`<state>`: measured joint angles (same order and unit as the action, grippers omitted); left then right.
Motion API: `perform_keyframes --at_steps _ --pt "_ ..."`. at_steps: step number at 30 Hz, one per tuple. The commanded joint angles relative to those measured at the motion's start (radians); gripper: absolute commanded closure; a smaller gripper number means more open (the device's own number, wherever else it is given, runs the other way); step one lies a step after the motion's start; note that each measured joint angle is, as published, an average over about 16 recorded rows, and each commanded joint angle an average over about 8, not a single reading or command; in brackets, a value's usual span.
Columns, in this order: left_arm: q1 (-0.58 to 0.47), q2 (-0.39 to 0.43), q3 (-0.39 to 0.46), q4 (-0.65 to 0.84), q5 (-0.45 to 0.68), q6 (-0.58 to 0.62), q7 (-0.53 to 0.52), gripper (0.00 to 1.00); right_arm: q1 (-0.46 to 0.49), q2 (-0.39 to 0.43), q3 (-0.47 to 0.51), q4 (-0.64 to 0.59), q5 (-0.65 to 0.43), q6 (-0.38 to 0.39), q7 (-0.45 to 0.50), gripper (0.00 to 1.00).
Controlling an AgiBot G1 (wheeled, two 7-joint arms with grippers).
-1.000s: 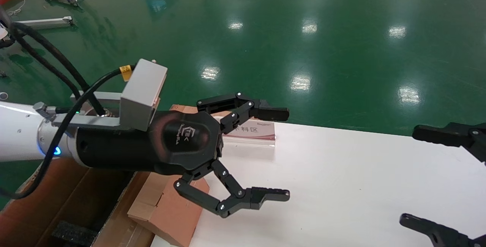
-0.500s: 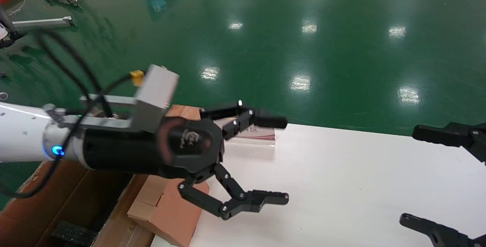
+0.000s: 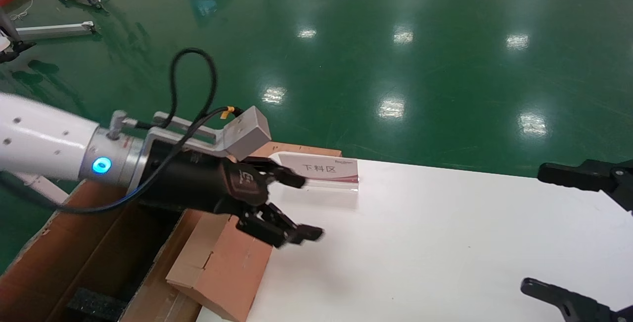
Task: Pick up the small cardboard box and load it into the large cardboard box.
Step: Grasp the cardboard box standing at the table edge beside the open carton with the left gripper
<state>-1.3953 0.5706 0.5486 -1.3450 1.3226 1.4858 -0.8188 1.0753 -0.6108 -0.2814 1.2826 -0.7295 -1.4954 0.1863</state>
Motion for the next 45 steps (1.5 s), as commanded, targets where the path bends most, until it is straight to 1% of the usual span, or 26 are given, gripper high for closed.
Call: perform_keyframes --at_steps 1,5,9,13,17,20,24,30,37,45 --pt "-0.059 0.007 0.037 -0.004 0.091 0.018 -0.096 0.0 0.0 0.0 0.0 0.0 0.0 0.0 0.0 0.0" --pt "-0.158 0.04 0.102 -0.007 0.242 0.053 -0.248 0.0 0.0 0.0 0.0 0.0 0.0 0.0 0.0 0.0" --pt "-0.243 0.072 0.175 -0.01 0.353 0.077 -0.365 0.0 0.0 0.0 -0.001 0.0 0.001 0.0 0.0 0.0" --pt "-0.317 0.094 0.263 -0.011 0.421 0.089 -0.465 0.0 0.0 0.0 -0.001 0.0 0.001 0.0 -0.001 0.0" --pt "-0.386 0.106 0.361 -0.012 0.452 0.095 -0.546 0.0 0.0 0.001 -0.001 0.0 0.001 0.001 -0.001 0.0" --pt "-0.432 0.11 0.436 -0.012 0.448 0.097 -0.6 0.0 0.0 0.001 -0.002 0.0 0.001 0.001 -0.001 0.0" --pt "-0.481 0.108 0.531 -0.011 0.412 0.097 -0.667 0.0 0.0 0.001 -0.002 0.0 0.001 0.001 -0.001 0.0" --pt "-0.556 0.101 0.664 -0.012 0.362 0.096 -0.738 0.0 0.001 0.001 -0.002 0.0 0.002 0.001 -0.001 0.0" --pt "-0.635 0.101 0.806 -0.012 0.3 0.091 -0.793 0.0 0.001 0.001 -0.003 0.0 0.002 0.001 -0.001 0.0" --pt "-0.69 0.097 0.922 -0.014 0.237 0.078 -0.82 0.0 0.001 0.001 -0.003 0.0 0.002 0.001 -0.002 0.0"
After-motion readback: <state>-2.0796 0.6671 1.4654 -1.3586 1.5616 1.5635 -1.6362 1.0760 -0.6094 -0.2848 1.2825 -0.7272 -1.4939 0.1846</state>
